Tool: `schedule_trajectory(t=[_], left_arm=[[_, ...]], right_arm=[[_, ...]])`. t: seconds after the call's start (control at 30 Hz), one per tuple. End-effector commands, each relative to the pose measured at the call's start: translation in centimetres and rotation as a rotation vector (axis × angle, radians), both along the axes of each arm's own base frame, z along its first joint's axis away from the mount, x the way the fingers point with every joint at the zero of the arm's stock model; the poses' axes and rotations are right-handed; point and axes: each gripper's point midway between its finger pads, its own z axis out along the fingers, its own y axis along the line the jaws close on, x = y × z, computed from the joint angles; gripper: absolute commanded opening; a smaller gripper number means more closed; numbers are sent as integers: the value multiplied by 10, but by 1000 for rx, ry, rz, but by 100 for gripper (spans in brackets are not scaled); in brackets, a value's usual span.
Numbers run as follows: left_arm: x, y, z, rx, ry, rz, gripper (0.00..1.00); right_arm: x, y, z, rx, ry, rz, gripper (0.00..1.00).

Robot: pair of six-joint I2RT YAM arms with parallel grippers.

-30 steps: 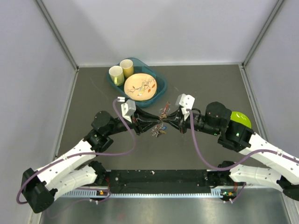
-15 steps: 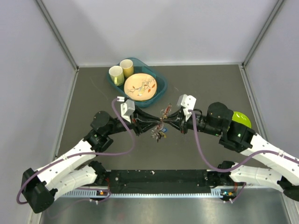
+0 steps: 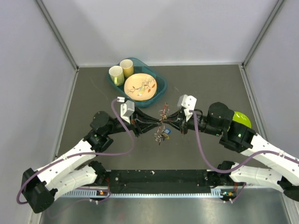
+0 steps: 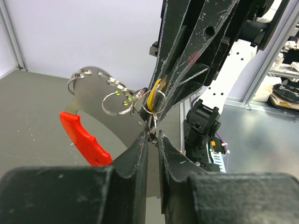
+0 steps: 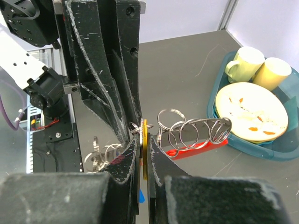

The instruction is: Remove the keys from the keyring

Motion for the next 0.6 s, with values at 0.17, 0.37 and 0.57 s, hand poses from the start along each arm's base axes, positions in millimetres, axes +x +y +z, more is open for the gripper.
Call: schedule_trajectory(t=[0.17, 0.37, 0.57], left_arm=[[-5, -1, 23, -47, -10, -25, 0], [1, 1, 22, -53, 19, 24, 0], [17, 4, 13, -15, 2, 164, 0]], right_arm=[[-1, -2, 32, 111, -55, -5, 0], [6, -5, 23, 80, -27, -51, 0], [21, -12, 10, 7, 36, -154, 11]])
